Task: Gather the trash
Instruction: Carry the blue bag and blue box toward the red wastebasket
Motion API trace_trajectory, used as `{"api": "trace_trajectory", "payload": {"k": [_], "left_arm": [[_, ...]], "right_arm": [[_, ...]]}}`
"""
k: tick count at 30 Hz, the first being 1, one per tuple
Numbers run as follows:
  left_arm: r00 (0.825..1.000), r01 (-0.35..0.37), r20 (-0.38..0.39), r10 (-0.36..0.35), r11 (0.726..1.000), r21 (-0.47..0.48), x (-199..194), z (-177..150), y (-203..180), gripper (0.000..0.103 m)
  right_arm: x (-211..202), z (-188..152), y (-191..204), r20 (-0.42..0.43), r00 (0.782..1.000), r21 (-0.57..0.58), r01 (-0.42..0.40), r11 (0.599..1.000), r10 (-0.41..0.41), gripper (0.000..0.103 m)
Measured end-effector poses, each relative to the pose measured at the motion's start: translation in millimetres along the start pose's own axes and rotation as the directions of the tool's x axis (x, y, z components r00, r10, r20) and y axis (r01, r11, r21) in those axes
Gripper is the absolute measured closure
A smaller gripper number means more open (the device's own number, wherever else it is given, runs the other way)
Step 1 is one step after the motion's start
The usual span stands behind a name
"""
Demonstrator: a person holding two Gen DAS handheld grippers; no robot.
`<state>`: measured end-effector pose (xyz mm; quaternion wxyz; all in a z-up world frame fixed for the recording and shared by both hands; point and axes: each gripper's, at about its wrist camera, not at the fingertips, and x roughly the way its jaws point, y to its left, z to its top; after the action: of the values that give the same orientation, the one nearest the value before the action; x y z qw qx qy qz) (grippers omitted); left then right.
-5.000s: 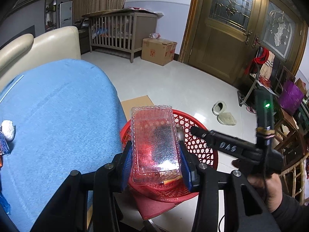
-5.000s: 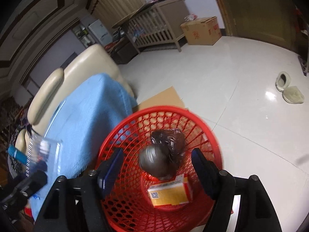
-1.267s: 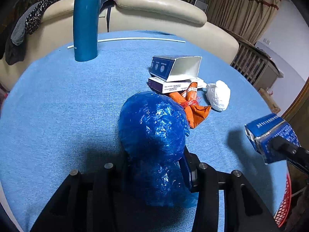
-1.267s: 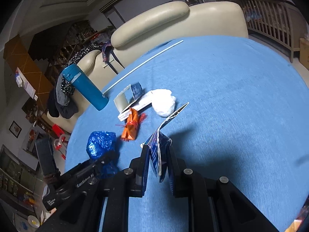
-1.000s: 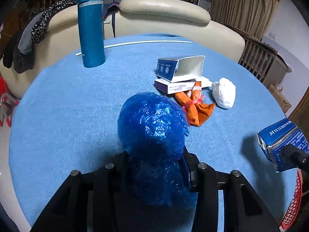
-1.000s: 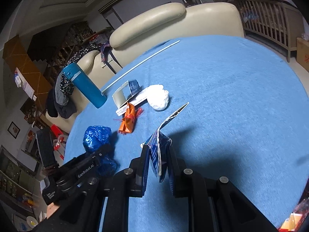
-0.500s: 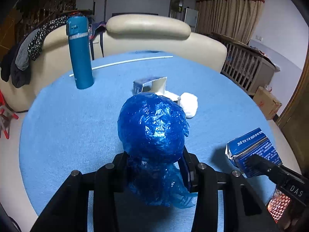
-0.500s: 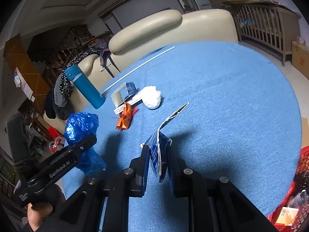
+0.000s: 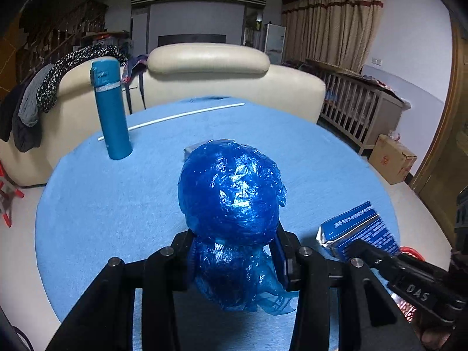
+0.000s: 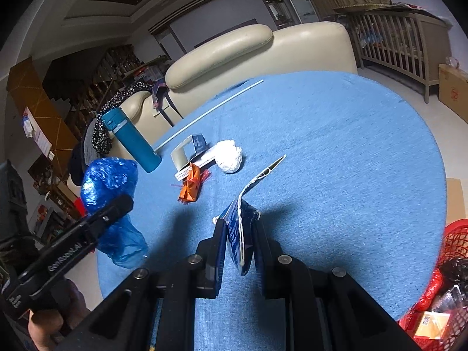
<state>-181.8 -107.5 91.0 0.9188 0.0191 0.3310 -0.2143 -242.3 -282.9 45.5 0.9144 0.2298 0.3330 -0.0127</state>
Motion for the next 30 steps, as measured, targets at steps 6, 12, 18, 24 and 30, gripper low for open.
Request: {"api": "trace_trajectory", "payload": {"k": [6,12,18,24,30], "left_arm": [[1.0,0.013,0.012,-0.013,1.0,0.012,-3,2,-6,0.059],[1.0,0.012,0.005,-0.012,1.0,0.014,-2,0,-8,0.059],[1.0,0.025,0.004,-0.025,0.999,0.041,-2,0,-18,0.059],[0.999,0.038,0.001,-0.038,0.998,0.058,-2,-1,-27,0.059],[0.999,0.044,-0.002,-0.044,0.997,0.07,-3,-1,-32,0.059]], "right_arm": [[-5,-1,-10,0.01,1.0,0.02,0.01,1.0,-0.01,0.084],[-9,-2,-27,0.014,1.0,0.055,0.024,0.998,-0.025,0.084],[-14,-1,-36,0.024,0.999,0.075,0.026,0.997,-0.028,0.084],[-19,0,-39,0.034,0.999,0.081,0.022,0.997,-0.025,0.084],[-22,-3,-42,0.04,0.999,0.094,0.019,0.995,-0.023,0.084]]}}
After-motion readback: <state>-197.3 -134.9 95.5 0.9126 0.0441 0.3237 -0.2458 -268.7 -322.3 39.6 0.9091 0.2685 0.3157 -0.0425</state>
